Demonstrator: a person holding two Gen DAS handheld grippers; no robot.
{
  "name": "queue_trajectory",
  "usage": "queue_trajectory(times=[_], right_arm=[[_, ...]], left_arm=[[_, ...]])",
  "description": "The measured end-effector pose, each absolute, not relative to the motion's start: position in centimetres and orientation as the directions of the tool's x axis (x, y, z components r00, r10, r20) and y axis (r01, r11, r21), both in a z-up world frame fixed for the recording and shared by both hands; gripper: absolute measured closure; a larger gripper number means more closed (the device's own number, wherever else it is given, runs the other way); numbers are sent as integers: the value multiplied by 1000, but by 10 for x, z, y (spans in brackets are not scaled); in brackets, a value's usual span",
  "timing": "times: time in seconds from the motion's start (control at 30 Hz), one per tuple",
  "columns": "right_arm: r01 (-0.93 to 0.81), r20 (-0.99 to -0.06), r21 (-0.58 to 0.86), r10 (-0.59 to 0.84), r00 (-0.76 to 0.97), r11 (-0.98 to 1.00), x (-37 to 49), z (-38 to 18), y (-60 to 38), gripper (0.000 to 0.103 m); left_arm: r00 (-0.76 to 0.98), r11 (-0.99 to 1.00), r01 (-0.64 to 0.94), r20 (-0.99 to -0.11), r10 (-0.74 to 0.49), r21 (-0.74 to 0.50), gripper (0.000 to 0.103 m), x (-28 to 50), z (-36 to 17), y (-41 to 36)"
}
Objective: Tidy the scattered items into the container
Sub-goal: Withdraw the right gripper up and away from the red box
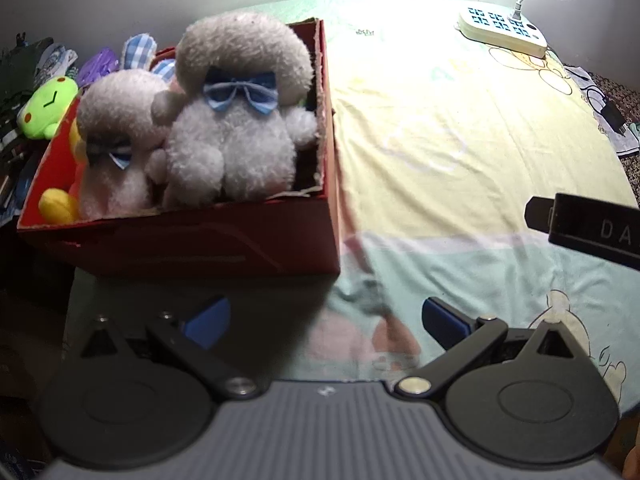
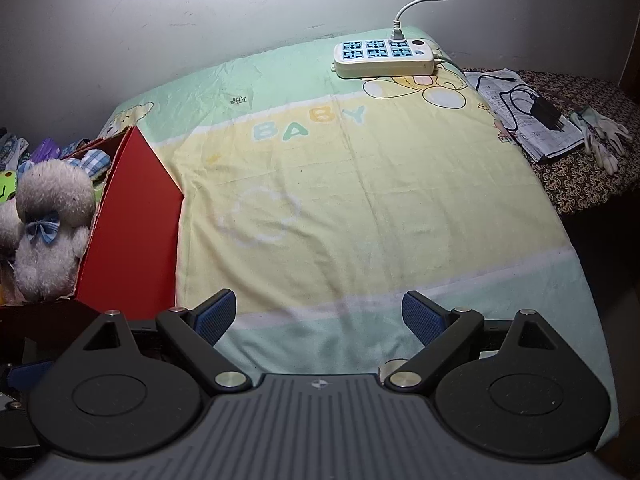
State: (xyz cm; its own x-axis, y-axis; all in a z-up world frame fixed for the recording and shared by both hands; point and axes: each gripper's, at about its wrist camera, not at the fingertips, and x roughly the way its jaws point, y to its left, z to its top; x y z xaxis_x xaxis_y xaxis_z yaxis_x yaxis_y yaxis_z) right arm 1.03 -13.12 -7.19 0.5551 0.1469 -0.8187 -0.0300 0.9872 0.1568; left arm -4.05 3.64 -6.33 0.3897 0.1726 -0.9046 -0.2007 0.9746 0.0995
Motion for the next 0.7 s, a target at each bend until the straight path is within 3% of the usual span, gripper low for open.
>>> queue_trajectory(times=[0.33,0.7], right_arm=[[-86,-830,143,167,532,986,13,-76,-131,11],[-78,-798,163,178,576,984,19,-47,-102,11]], left_arm=[[383,969,-215,-902,200,124,1,-36,-61,29],[432,962,-245,-875,220,121,1,-39,-34,75]])
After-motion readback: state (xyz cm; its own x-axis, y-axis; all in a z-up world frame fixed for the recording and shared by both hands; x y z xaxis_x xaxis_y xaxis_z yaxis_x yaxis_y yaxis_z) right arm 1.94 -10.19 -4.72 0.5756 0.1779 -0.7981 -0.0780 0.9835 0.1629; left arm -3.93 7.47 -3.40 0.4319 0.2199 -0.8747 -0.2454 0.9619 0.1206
